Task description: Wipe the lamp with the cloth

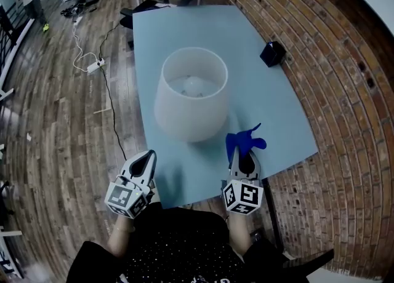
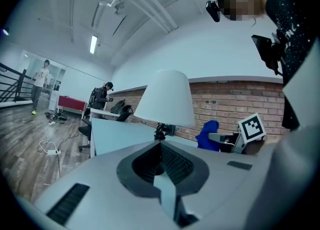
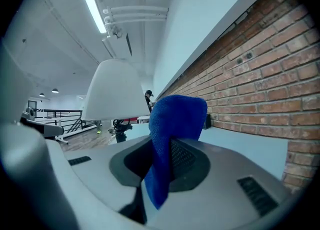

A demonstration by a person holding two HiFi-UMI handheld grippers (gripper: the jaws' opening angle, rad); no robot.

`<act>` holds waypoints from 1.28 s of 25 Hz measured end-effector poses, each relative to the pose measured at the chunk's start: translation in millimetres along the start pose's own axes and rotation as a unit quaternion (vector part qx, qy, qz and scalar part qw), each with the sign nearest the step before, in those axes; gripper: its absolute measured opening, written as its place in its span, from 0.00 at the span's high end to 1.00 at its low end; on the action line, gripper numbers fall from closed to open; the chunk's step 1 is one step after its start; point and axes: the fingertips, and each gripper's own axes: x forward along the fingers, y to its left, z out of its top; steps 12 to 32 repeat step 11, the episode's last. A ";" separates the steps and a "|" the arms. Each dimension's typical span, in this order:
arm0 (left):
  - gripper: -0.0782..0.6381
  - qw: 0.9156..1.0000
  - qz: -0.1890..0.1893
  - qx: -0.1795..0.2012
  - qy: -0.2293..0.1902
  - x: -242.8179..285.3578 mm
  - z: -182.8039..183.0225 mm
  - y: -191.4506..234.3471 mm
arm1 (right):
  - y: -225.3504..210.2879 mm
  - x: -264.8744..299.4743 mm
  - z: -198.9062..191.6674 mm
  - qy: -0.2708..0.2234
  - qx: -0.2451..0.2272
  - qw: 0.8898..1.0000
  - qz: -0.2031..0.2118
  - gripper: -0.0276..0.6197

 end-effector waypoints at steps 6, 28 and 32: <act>0.88 1.000 0.000 0.005 -0.002 -0.5 0.4 1.9 | -3.5 1.2 2.1 -0.005 0.015 1.000 -0.002 0.85; 0.88 1.000 0.005 -0.004 -0.002 -0.7 -4.5 1.2 | -2.5 -0.6 4.2 -0.002 0.012 1.000 0.023 0.85; 0.88 1.000 0.005 -0.004 -0.002 -0.7 -4.5 1.2 | -2.5 -0.6 4.2 -0.002 0.012 1.000 0.023 0.85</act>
